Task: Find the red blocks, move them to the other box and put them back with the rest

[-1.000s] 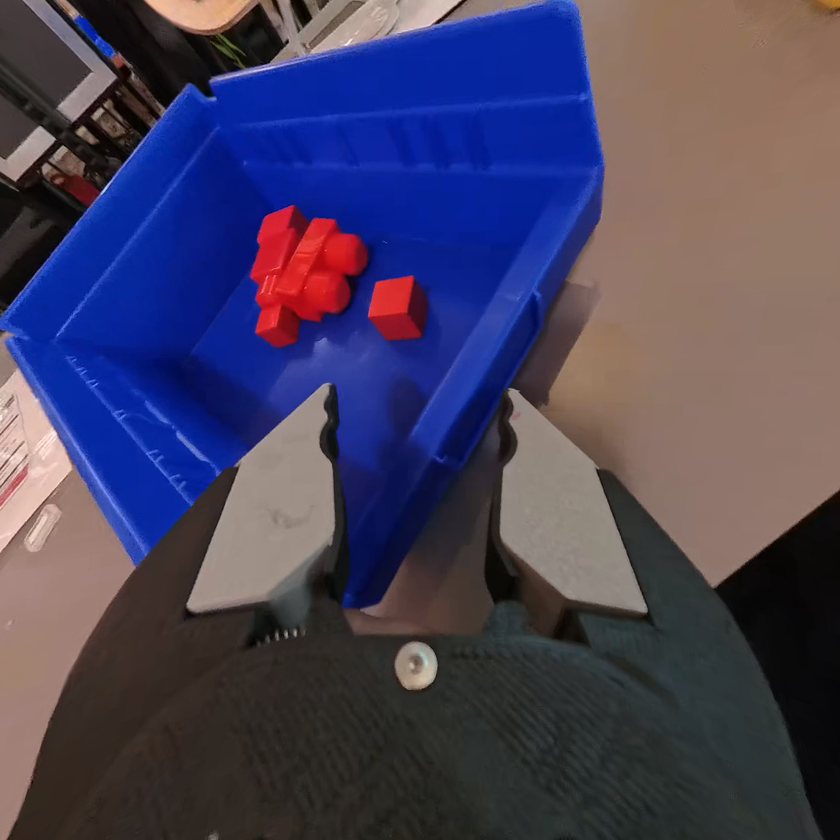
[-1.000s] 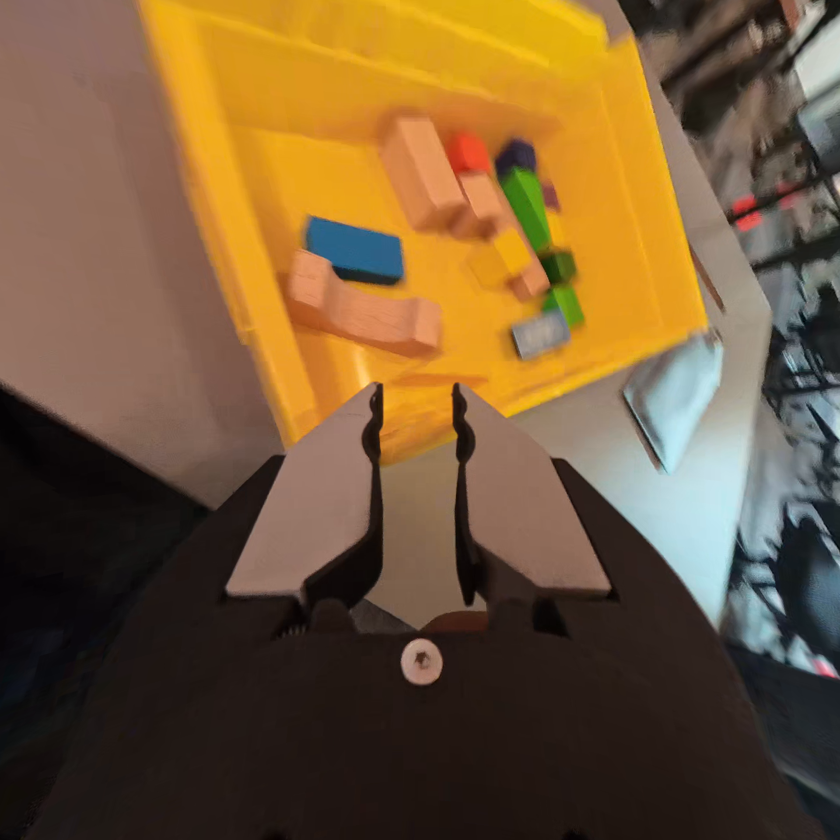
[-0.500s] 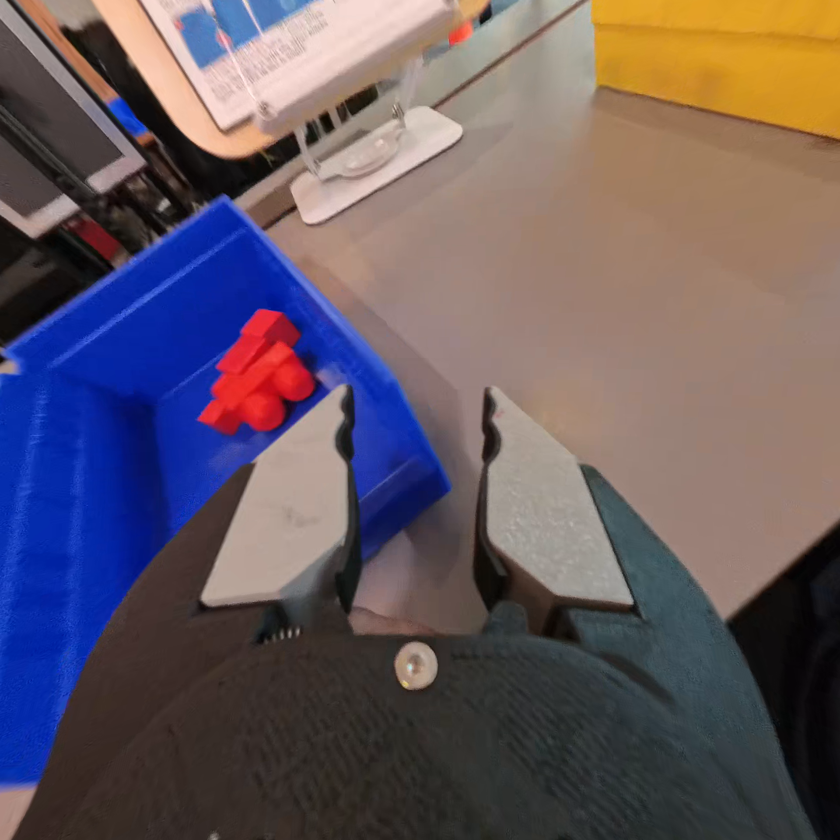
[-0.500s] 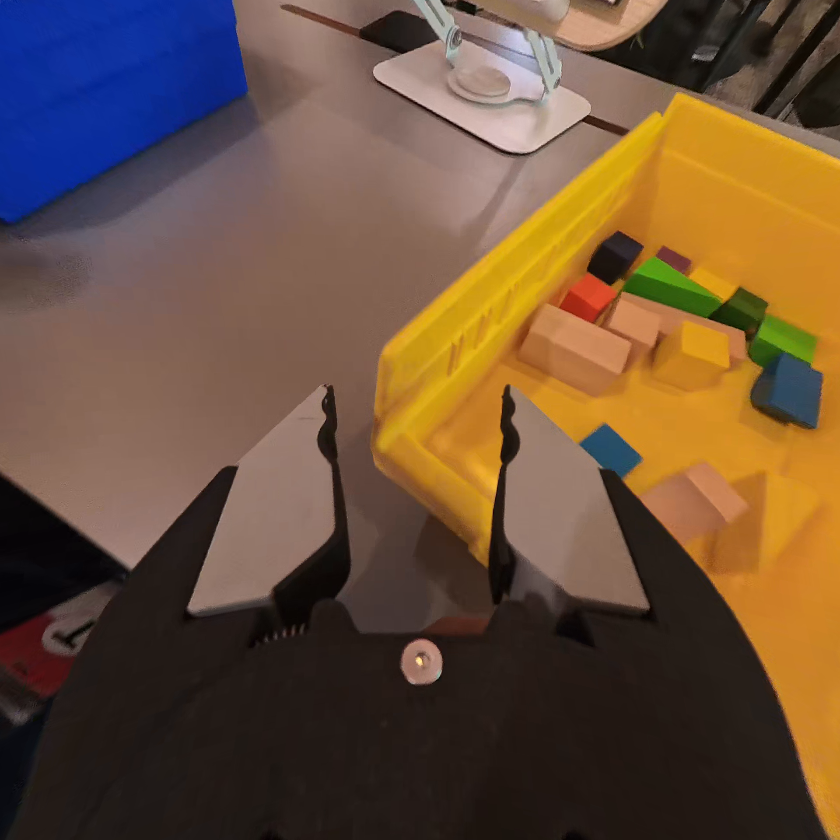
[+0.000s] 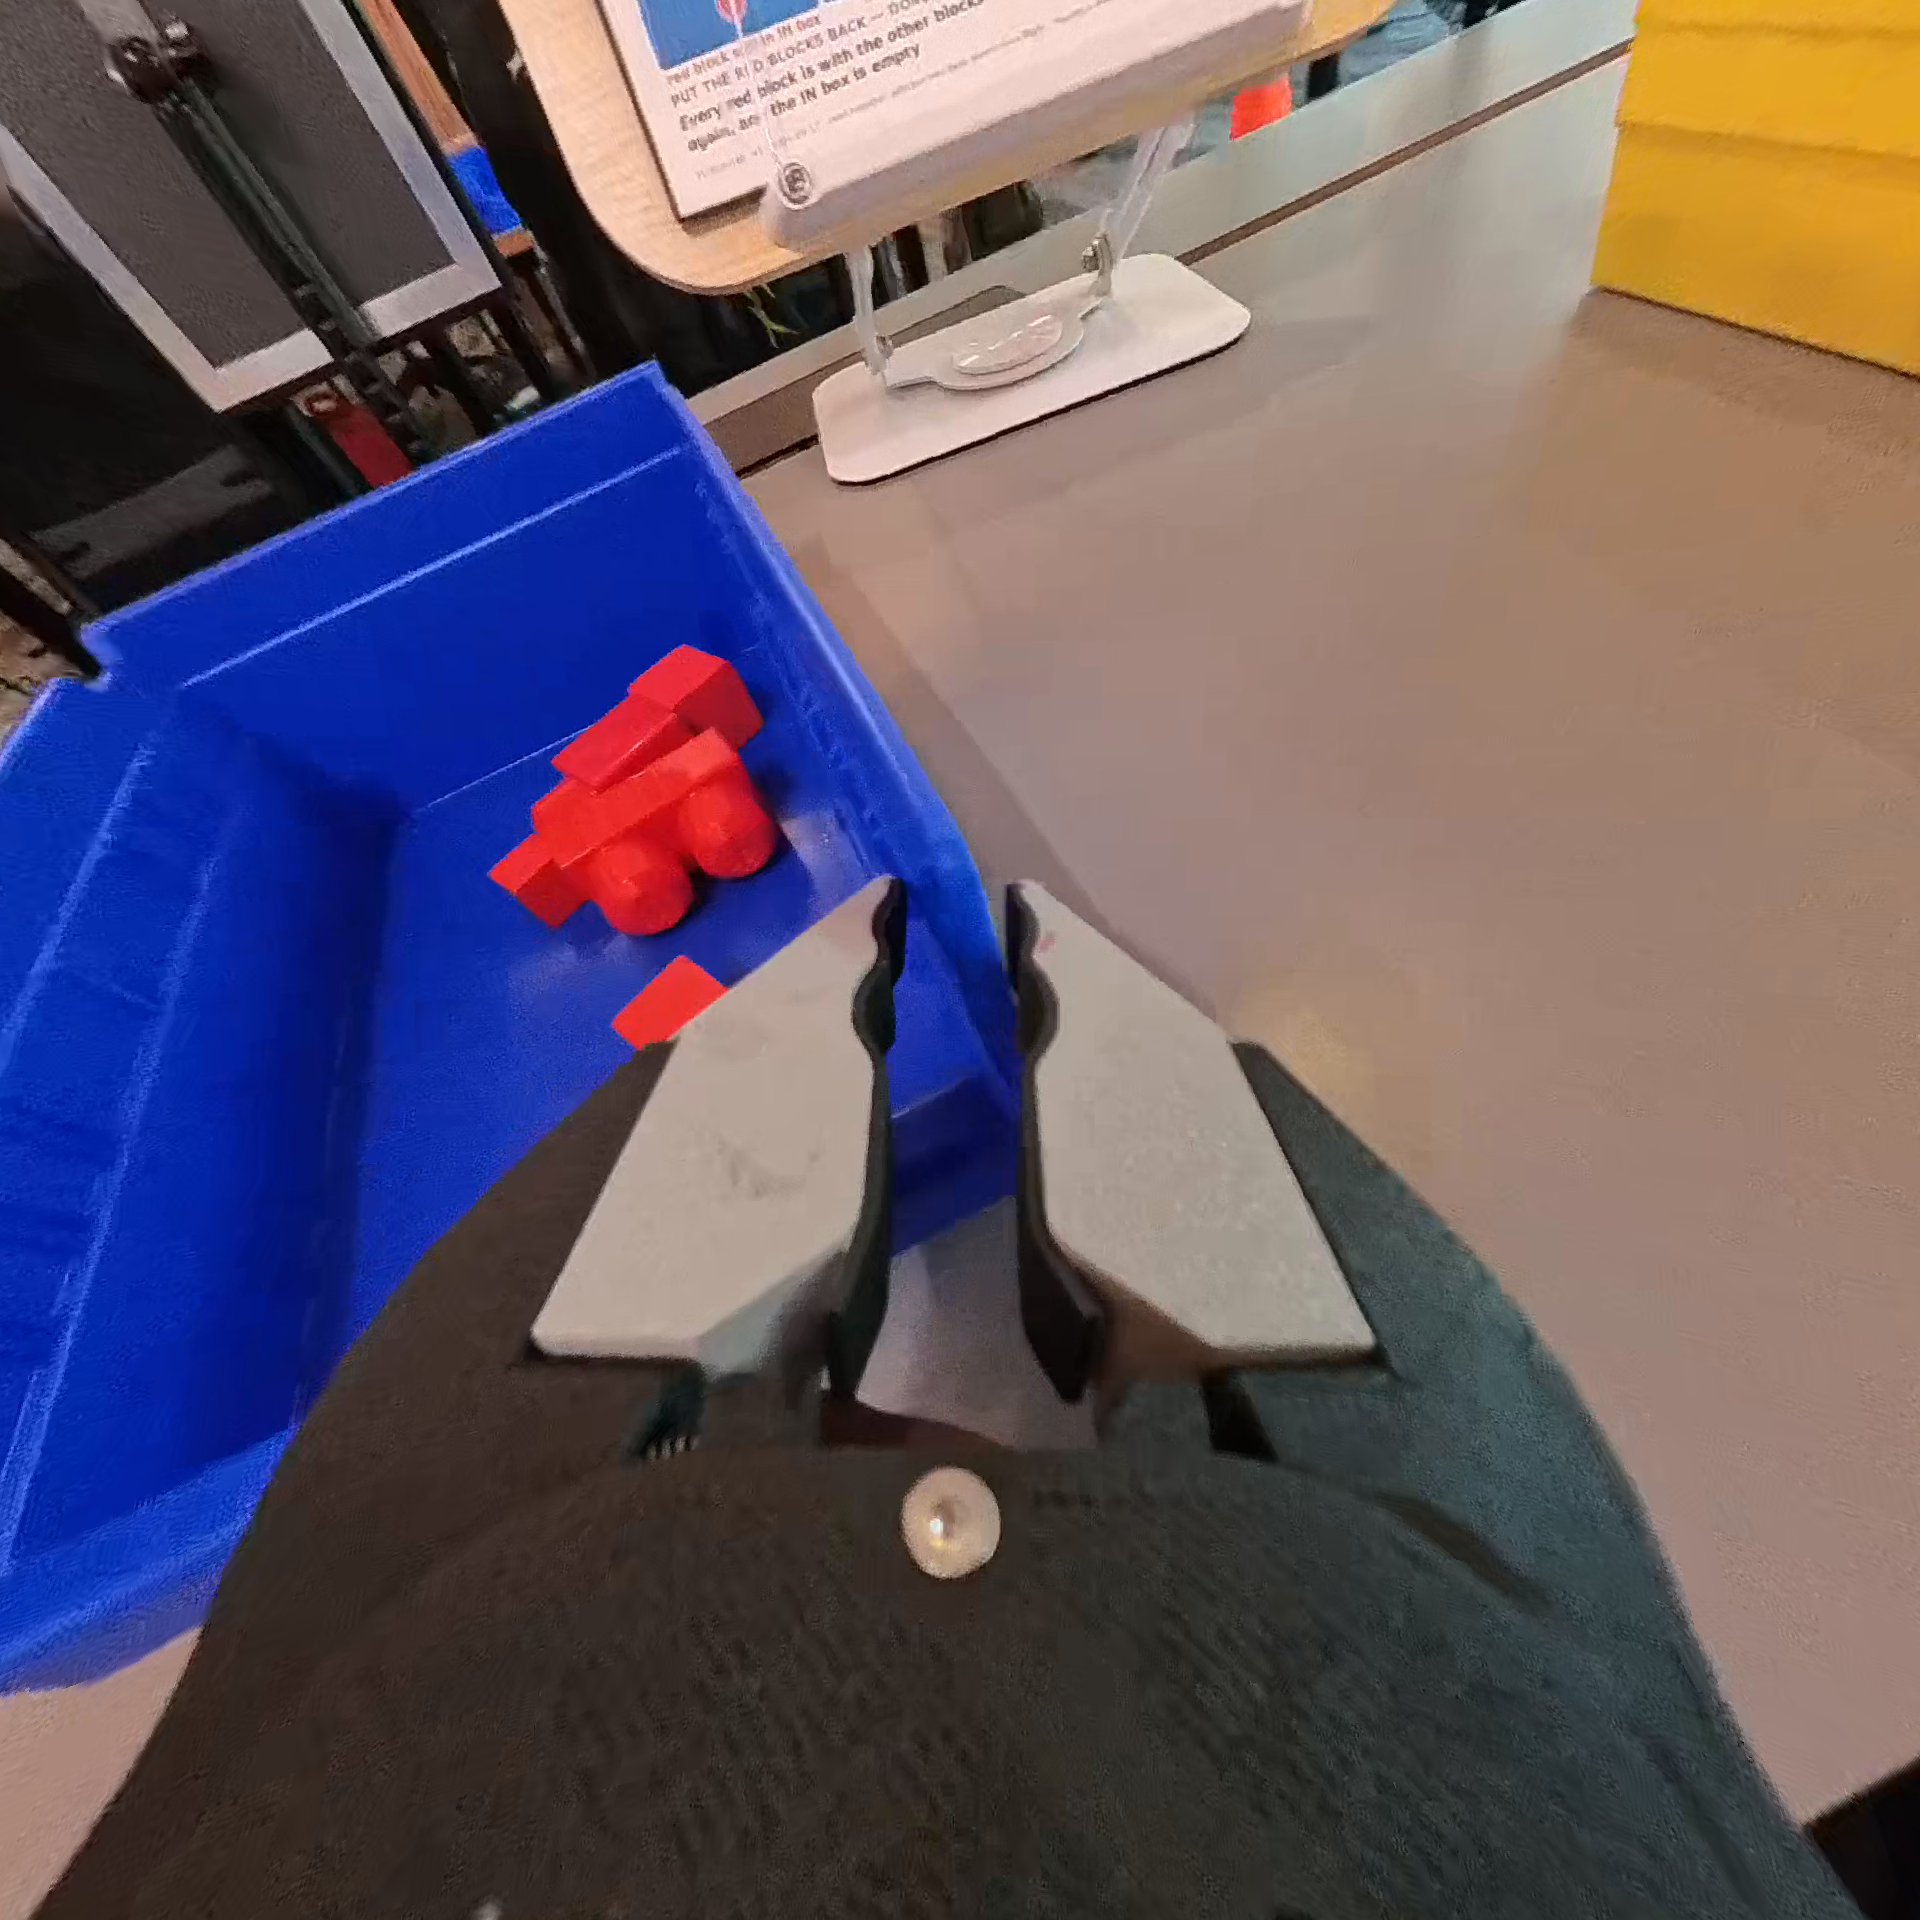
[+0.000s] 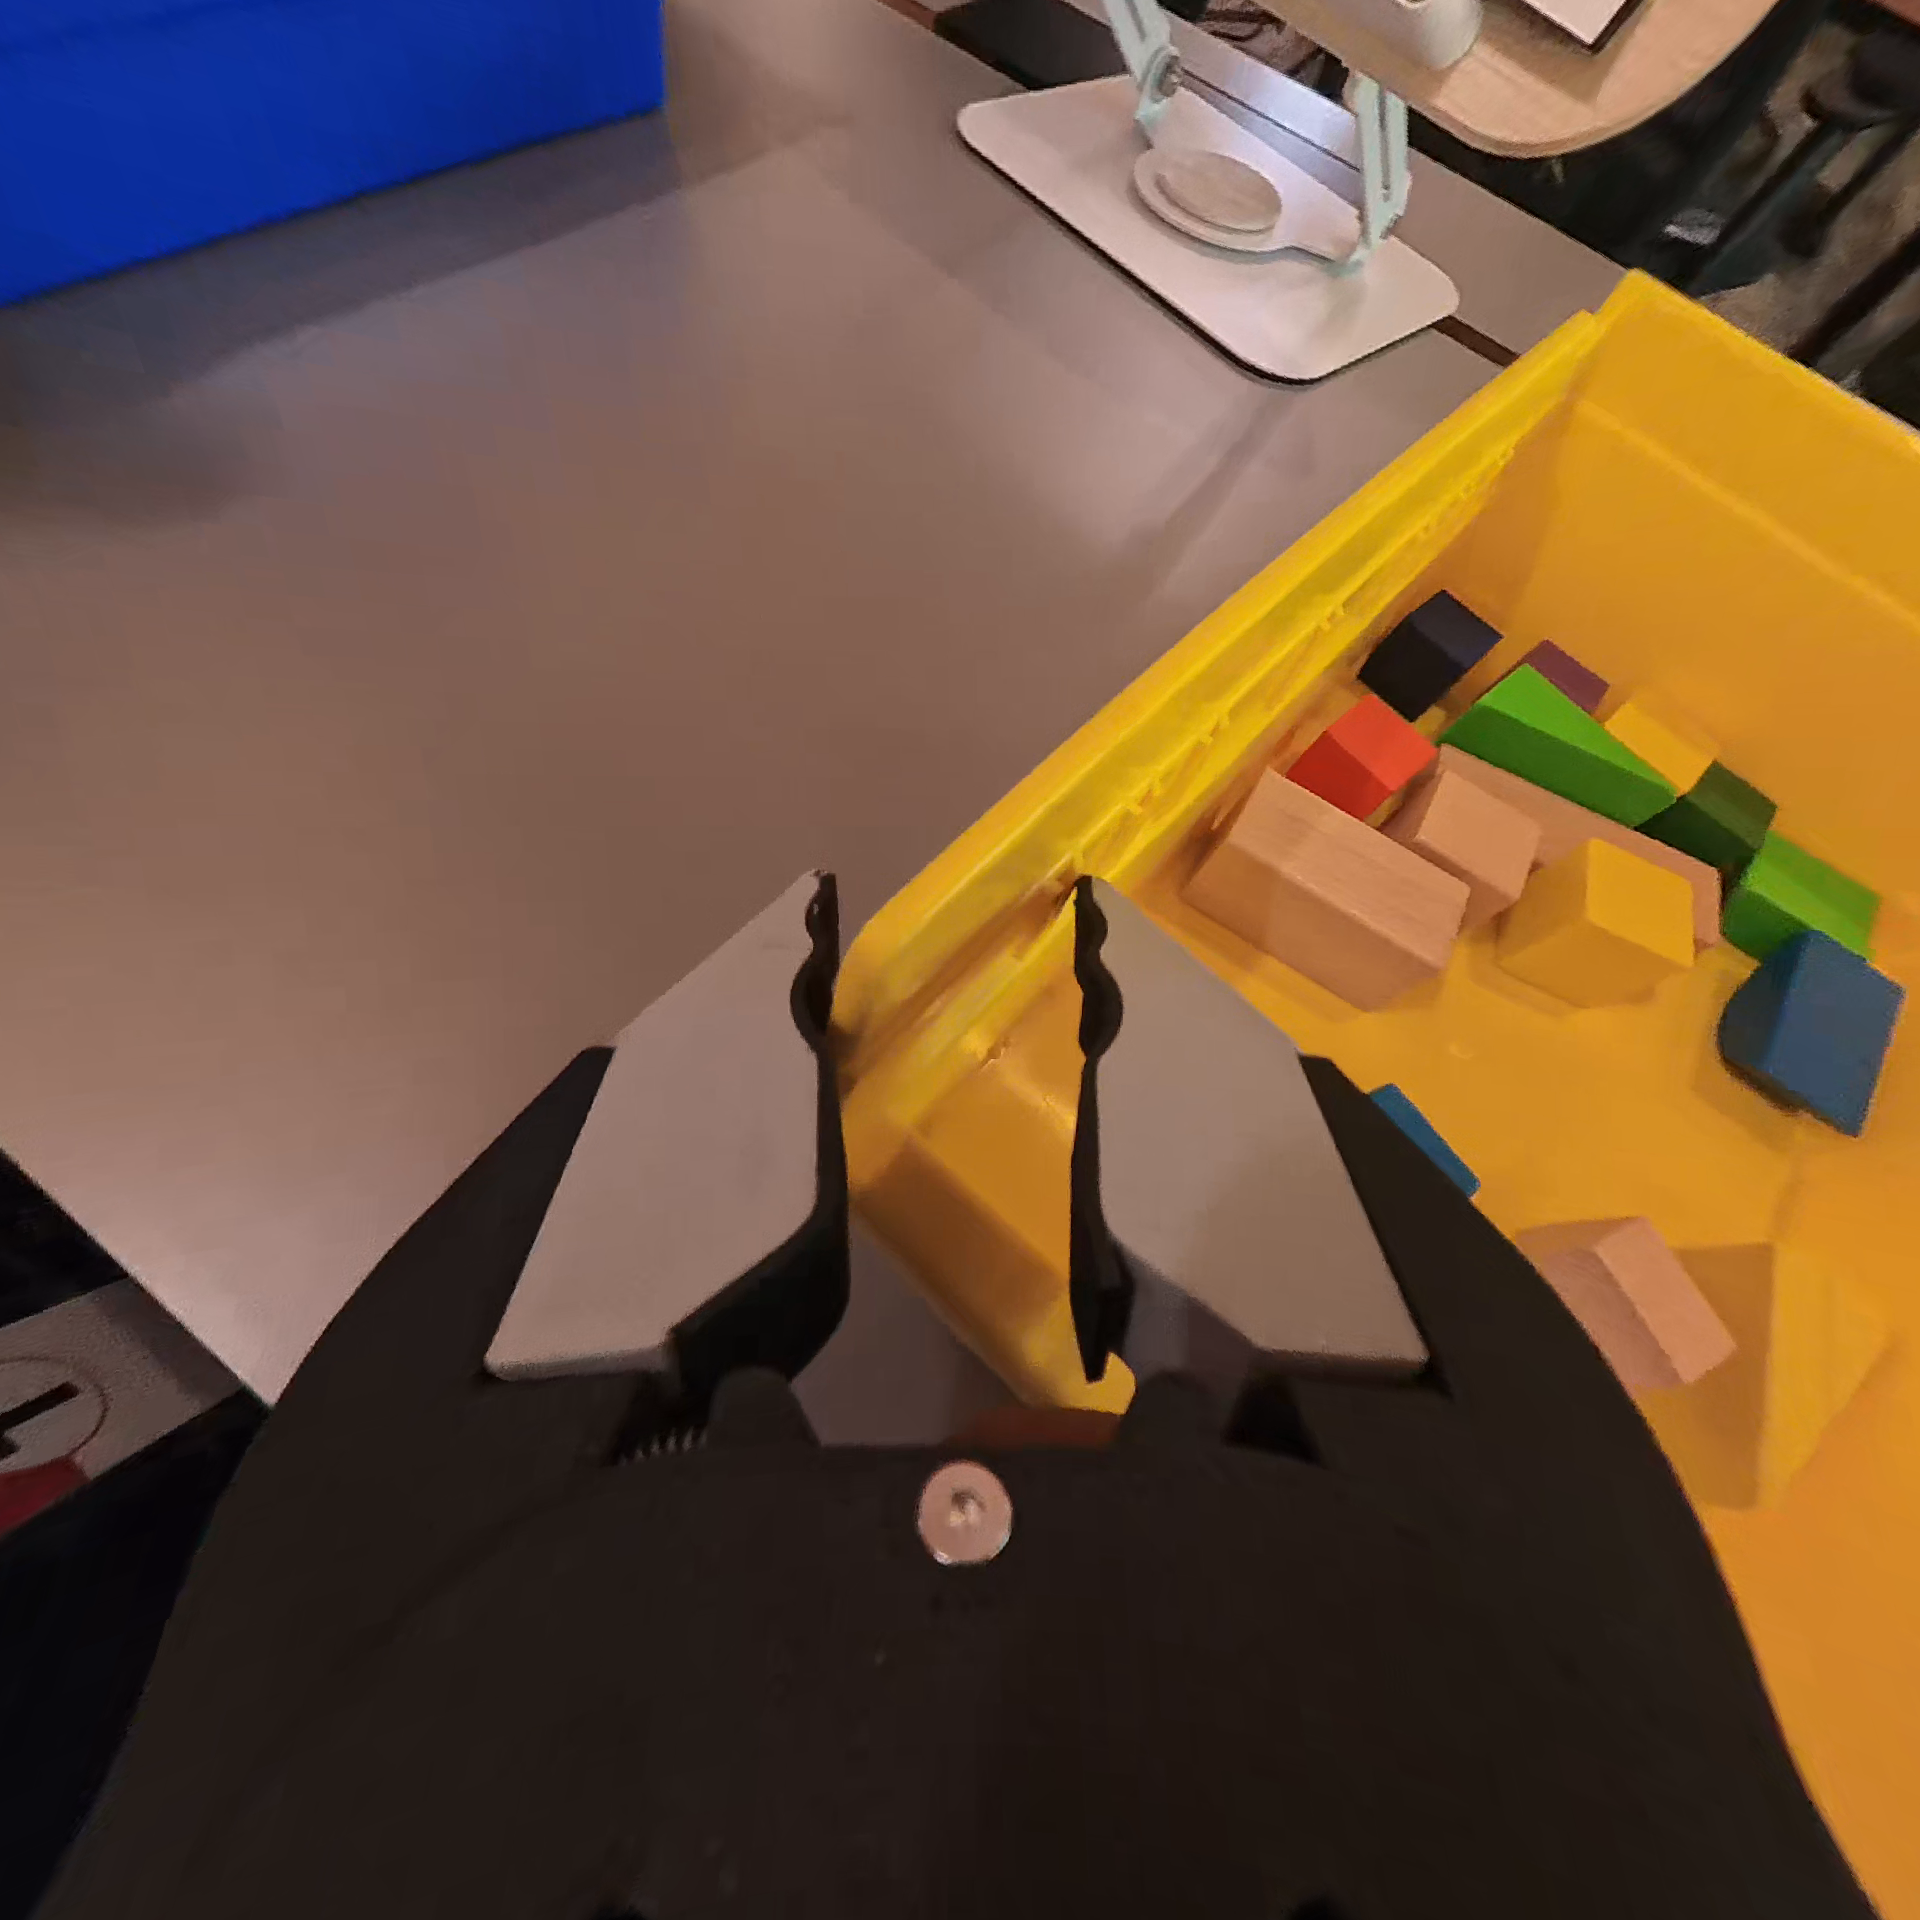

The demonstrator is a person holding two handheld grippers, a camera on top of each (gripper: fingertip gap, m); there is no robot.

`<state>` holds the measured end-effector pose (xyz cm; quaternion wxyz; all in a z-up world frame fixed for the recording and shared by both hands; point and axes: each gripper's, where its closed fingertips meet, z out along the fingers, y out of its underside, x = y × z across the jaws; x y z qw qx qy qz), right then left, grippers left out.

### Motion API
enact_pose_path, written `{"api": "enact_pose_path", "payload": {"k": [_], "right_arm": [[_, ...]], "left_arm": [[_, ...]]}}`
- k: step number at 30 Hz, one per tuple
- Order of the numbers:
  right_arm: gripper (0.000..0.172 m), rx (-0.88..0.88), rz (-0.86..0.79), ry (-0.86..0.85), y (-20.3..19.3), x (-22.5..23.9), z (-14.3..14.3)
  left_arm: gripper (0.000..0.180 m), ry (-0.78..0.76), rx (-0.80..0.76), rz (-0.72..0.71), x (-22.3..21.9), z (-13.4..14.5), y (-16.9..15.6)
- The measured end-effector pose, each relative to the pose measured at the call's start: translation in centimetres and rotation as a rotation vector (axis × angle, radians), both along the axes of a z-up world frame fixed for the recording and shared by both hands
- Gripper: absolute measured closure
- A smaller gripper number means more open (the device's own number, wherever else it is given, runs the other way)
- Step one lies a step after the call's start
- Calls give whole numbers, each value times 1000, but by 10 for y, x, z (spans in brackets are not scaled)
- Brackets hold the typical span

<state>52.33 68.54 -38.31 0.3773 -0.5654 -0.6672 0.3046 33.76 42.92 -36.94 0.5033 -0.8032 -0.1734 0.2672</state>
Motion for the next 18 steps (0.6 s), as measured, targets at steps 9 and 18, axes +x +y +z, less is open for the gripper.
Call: {"api": "enact_pose_path", "payload": {"k": [9,18], "right_arm": [[126,-51,-6,47,9,23,36],[125,-117,78,113,-22,32,68]], "left_arm": [[136,-73,-236,-169,-36,47,-44],[154,-434,-674,-373,-67,-62,-31]]}}
